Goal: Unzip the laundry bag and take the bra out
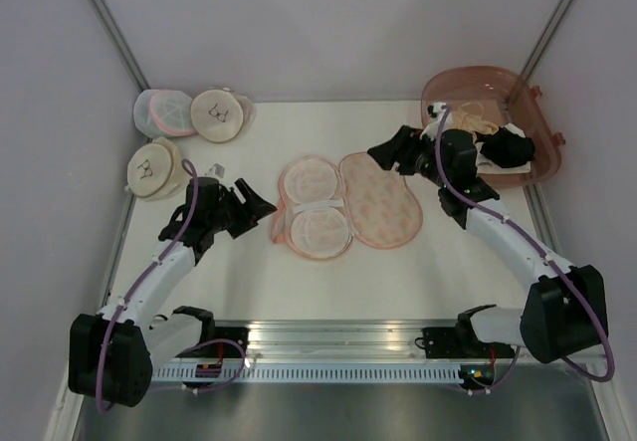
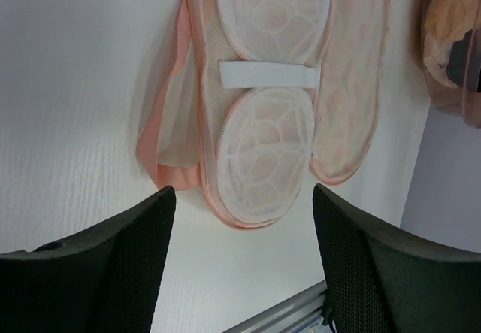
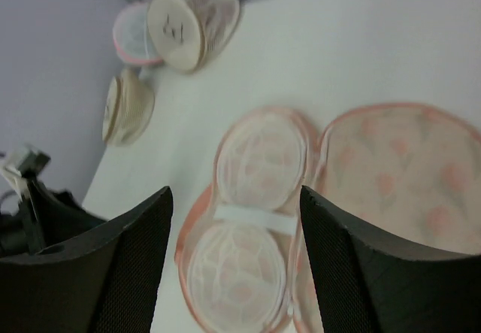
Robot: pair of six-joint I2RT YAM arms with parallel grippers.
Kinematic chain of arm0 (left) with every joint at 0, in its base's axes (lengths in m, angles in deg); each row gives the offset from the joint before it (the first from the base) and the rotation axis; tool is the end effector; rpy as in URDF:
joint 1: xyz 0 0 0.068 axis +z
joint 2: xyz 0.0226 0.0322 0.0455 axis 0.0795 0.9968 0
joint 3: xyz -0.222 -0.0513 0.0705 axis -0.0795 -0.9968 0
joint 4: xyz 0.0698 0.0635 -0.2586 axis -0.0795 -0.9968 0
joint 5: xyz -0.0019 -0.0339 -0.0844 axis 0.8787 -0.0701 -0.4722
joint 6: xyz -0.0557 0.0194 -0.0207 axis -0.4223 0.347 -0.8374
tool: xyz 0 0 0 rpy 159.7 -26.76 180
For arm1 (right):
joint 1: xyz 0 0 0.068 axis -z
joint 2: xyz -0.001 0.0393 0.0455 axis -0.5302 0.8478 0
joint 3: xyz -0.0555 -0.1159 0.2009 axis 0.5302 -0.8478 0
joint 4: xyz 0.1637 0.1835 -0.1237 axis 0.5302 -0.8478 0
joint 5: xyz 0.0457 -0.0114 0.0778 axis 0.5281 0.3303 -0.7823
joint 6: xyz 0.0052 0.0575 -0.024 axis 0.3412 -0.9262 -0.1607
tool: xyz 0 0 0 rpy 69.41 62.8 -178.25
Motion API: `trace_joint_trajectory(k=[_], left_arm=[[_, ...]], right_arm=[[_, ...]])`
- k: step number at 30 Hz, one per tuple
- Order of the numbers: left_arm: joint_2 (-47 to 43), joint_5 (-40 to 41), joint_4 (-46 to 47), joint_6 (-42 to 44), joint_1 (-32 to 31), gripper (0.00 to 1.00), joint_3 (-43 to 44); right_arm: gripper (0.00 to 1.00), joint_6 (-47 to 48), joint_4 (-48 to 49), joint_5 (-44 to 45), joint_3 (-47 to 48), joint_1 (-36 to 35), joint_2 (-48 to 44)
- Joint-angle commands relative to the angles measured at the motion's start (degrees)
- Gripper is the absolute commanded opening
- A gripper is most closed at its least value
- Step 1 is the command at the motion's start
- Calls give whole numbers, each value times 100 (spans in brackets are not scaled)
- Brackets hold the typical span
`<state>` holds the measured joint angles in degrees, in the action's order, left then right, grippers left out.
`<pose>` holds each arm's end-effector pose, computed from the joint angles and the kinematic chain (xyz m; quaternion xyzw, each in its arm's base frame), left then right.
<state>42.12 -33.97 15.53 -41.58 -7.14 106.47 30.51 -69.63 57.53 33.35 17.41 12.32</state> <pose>0.2532 -0.0656 0.1835 -0.2047 0.8696 -0.3162 0.3191 0.3247 0.0993 0.2813 0.0228 0.7634 0.3619 0.5345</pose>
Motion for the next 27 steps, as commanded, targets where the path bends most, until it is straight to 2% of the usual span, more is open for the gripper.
trace_joint_trajectory(k=[1,4,7,9,13,17,22,27], left_arm=[[-278,-312,256,297,28,78,-98],[-708,-400,503,315,28,80,-335],[-911,-392,504,333,28,81,-380],[-1043,-357,451,359,37,81,-389],[-1070,-278,311,438,37,81,-345],[-1088,-242,196,456,54,81,-275],[-1123,-137,38,491,72,81,-178],[-1114,-128,3,517,89,81,-169]], right_arm=[[74,331,-350,-234,-606,-349,-65],[74,287,-445,-157,-1098,-411,-337],[73,51,-927,861,-1503,-411,-626],[66,-292,-1262,1565,-1767,-402,-698],[48,-670,-1527,1856,-2162,-411,-593],[41,-1100,-1720,2163,-2409,-402,-444],[44,-1567,-1950,3051,-2567,-402,-329],[47,-1655,-1941,3281,-2585,-402,-232]])
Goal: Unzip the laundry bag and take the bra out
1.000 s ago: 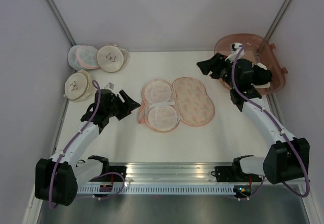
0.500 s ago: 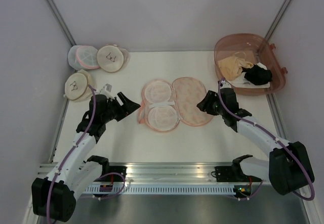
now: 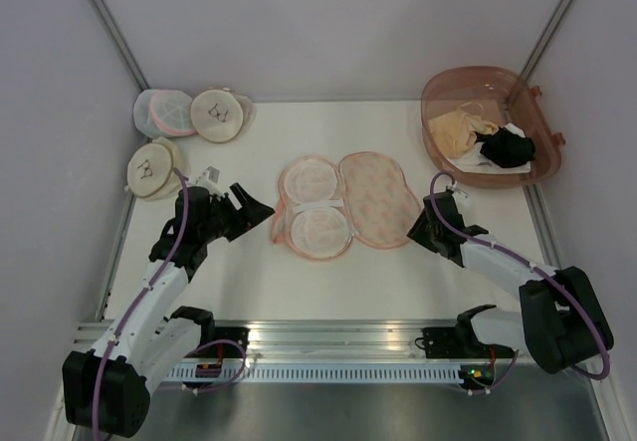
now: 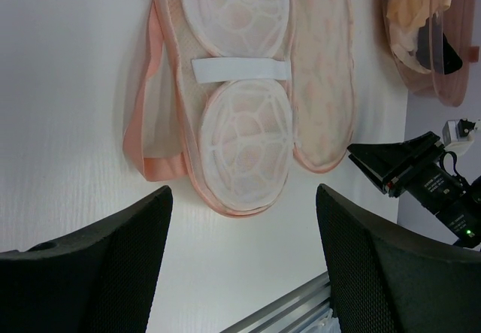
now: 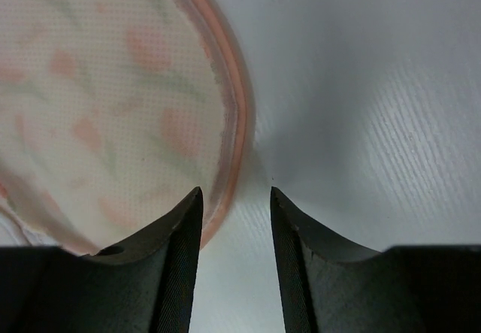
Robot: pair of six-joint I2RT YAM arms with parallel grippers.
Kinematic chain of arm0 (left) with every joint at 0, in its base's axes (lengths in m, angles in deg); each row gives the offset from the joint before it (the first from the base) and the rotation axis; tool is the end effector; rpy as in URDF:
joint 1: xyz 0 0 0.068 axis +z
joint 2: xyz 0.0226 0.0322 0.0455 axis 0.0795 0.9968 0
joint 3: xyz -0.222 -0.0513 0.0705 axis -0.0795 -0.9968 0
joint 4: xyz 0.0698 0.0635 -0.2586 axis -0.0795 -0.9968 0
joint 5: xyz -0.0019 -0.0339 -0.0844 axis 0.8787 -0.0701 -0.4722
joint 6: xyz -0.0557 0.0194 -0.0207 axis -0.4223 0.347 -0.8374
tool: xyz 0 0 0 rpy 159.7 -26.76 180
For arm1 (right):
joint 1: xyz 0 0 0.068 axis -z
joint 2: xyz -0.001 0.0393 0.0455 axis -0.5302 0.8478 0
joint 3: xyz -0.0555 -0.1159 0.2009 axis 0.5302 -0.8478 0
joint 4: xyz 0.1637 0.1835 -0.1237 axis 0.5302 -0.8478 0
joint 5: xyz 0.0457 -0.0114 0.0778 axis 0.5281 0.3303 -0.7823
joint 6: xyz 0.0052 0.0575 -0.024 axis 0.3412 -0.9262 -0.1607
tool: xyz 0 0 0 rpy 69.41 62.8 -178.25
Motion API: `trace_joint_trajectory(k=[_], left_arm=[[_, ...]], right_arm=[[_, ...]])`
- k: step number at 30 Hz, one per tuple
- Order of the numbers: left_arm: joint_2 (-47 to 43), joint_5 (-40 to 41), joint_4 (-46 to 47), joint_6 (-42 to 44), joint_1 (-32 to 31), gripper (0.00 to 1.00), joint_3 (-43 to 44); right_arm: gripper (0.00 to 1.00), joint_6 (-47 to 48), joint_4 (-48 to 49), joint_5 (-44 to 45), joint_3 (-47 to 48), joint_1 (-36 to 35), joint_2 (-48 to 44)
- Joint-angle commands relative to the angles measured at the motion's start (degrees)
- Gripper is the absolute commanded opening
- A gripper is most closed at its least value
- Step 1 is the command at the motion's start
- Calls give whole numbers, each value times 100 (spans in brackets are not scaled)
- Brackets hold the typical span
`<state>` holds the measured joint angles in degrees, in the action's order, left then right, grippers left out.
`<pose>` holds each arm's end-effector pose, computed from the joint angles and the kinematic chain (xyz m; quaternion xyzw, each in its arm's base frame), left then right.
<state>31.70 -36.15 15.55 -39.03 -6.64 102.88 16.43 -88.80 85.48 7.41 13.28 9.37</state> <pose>0.2322 -0.0609 0.2031 -0.1650 0.8491 -0.3422 0.3671 0.2409 0.0724 0.1021 0.2572 0.9069 0.1023 0.3175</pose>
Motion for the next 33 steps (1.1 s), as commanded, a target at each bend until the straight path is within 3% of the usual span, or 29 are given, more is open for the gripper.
trace_joint_trajectory(k=[1,6,8,9,10,11,15,18,23,29,33], left_arm=[[-63,99,-17,270,48,81,189],[-19,143,-8,270,65,81,163],[-19,135,-35,270,74,81,172],[-27,134,-43,270,83,81,163],[-45,143,-70,279,83,81,154],[-63,143,-96,279,92,81,154],[-212,231,-210,305,109,81,154],[-344,292,-272,314,118,81,172],[-659,503,-438,201,127,80,216],[-1301,1083,-1062,-248,136,80,523],[-1942,1522,-1405,-336,136,80,672]], right_arm=[[47,-265,20,520,-8,11,115],[46,-327,485,635,-157,20,615],[41,-353,915,504,-175,28,1046],[34,-353,917,547,-71,20,1213],[11,-327,908,504,-61,11,1240],[1,-318,1117,477,-35,28,1249],[0,-187,1154,336,62,37,1092],[0,76,1241,292,45,29,365],[0,1469,1576,-460,403,-173,-631],[0,3475,706,-982,2012,-1700,246],[1,3952,899,-1655,2417,-2633,1009]])
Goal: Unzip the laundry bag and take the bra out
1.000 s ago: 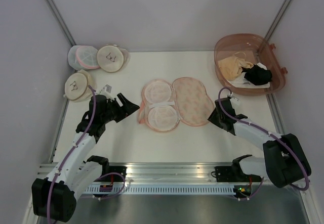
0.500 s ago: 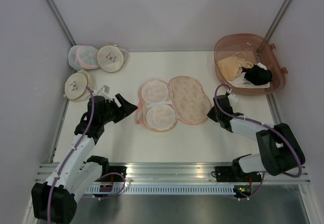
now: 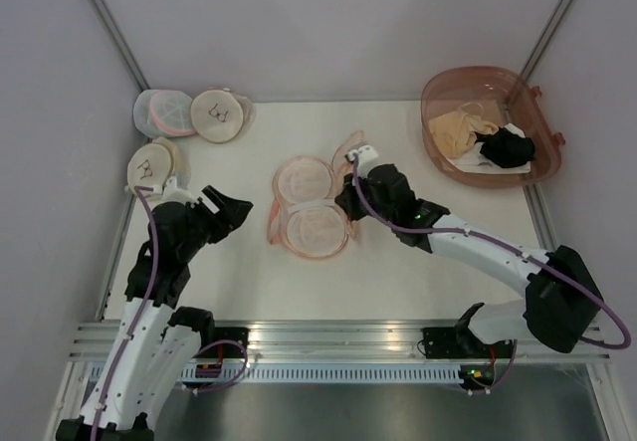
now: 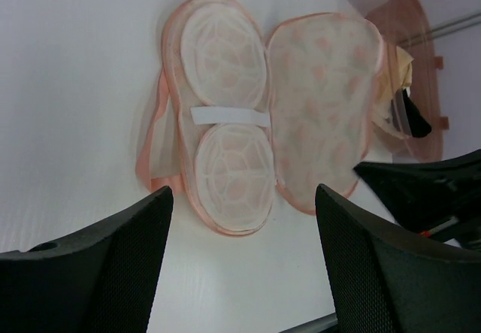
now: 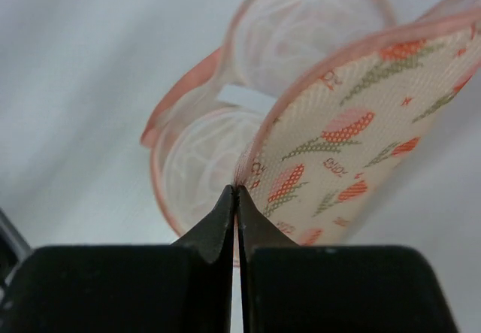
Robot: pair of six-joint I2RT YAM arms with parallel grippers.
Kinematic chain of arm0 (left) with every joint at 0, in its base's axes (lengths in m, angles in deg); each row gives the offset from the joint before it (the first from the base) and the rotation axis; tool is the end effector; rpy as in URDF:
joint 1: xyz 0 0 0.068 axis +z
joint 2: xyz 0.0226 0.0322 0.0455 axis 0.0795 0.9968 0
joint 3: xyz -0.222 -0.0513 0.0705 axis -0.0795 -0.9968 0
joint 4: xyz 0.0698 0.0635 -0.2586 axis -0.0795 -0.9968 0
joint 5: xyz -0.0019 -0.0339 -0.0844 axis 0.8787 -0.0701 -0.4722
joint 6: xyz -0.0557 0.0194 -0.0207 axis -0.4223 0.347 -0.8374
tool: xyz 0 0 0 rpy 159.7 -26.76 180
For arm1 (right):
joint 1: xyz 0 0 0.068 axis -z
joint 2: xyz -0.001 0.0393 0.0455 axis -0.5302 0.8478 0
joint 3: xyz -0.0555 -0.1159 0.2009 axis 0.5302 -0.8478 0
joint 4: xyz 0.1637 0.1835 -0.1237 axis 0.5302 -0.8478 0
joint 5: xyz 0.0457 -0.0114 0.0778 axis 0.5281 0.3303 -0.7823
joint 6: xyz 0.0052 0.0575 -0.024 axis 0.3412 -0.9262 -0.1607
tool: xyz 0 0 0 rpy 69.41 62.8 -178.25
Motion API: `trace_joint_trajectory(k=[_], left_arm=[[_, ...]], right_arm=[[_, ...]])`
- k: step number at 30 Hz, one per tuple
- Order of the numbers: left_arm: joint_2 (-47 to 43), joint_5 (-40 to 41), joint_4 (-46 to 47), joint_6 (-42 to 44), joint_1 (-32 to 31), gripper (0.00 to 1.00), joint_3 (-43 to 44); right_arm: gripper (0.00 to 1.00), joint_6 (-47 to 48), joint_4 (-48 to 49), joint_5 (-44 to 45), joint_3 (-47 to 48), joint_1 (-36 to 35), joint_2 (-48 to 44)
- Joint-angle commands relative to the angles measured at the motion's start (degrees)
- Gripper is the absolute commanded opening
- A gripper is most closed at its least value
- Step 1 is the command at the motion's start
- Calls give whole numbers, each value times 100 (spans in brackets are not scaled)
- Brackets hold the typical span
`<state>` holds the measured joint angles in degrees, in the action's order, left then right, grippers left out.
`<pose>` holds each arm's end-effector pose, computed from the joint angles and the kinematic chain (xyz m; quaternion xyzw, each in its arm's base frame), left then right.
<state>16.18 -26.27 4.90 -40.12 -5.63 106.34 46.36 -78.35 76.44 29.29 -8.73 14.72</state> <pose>0.1965 -0.0420 0.2595 -0.2078 0.8069 -0.3043 0.4616 0.2552 0.2181 0.2231 -0.1681 0.8276 0.2492 0.4740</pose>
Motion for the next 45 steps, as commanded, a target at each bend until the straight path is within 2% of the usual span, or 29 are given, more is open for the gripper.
trace_joint_trajectory(k=[1,6,8,9,10,11,12,14,22,30,35,41,45], left_arm=[[-479,587,-402,-235,35,80,345],[-655,685,-719,-271,35,81,336],[-612,676,-772,-271,35,81,327],[-585,676,-798,-253,35,81,301],[-559,676,-798,-236,35,81,284],[-541,658,-798,-218,35,81,266],[-541,667,-807,-209,35,81,257],[-506,649,-798,-166,35,82,248],[-401,254,-439,-130,35,83,143],[-225,-422,177,54,35,83,-68],[-277,-879,712,274,35,84,-94],[-611,-1442,1240,695,35,87,-235],[-883,-1636,1363,933,35,99,-253]], right_arm=[[1,1039,-128,-919,308,-677,642],[1,1383,-277,-2141,1090,-1233,2019],[14,1252,-182,-2800,1232,-1338,2347],[49,1199,-155,-2863,1275,-1382,2618],[65,1103,-189,-2863,1354,-1470,2734],[75,1067,-224,-2837,1372,-1514,2848],[90,1032,-199,-2811,1364,-1532,2841],[98,917,63,-2583,1127,-1541,2509],[98,680,30,-1915,652,-1462,777],[98,101,-664,342,231,-1226,-603],[98,-313,-681,134,-174,-619,-1403],[98,-524,-893,-112,-157,-416,-1483],[98,-594,-796,-323,-210,-328,-1773]])
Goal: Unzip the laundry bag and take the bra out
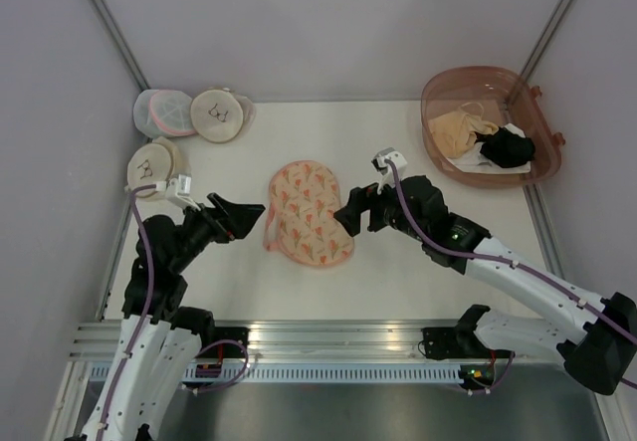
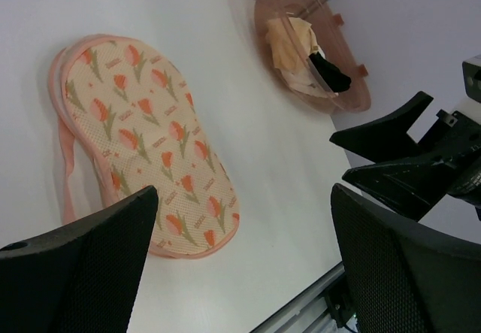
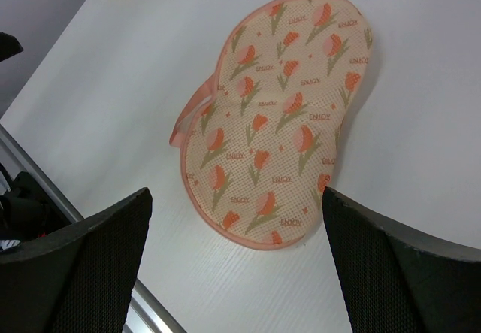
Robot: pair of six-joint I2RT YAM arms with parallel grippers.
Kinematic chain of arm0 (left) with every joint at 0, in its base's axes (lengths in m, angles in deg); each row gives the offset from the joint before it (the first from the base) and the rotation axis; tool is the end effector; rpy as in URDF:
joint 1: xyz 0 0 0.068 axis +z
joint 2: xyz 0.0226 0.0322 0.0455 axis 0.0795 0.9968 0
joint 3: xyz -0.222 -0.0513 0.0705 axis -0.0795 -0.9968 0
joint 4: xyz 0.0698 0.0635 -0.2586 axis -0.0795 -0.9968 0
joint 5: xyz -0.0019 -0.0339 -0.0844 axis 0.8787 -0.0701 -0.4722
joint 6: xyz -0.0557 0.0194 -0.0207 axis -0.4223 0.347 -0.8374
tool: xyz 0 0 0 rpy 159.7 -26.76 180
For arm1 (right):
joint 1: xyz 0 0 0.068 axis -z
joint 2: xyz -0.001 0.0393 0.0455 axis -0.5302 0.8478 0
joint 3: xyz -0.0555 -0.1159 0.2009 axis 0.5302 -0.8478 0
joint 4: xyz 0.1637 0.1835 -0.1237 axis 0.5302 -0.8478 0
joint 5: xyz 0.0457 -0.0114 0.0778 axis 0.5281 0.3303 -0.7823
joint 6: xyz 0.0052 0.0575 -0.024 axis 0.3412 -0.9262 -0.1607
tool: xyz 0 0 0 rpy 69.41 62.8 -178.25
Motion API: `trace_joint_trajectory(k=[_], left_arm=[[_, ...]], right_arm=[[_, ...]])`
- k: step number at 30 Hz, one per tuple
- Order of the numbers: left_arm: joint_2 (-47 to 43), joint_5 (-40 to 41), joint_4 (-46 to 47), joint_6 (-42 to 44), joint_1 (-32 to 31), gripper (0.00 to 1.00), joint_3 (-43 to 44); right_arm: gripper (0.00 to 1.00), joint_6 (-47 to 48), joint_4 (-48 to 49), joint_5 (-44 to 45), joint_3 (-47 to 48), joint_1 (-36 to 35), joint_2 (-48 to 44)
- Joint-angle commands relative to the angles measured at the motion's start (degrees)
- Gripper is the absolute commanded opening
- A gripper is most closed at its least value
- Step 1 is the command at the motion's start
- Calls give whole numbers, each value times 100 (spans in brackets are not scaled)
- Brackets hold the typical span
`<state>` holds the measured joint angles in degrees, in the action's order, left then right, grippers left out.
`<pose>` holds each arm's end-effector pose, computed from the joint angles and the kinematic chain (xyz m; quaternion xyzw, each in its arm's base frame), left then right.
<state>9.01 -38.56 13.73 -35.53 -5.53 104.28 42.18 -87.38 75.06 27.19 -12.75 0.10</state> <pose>0.1794 -0.0487 0.2863 -0.0815 0.7537 -0.3912 0.5217 0.2070 0.2051 0.2668 -0.1699 0.8102 0.3049 0.4708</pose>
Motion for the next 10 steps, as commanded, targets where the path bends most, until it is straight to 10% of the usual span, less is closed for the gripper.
trace_joint_trajectory(k=[1,10], left_arm=[[-202,-407,472,544,24,100,-47],[-211,-346,445,597,24,100,14]], right_arm=[[98,-177,133,-238,9,100,-381],[98,-230,230,-520,79,153,-267]])
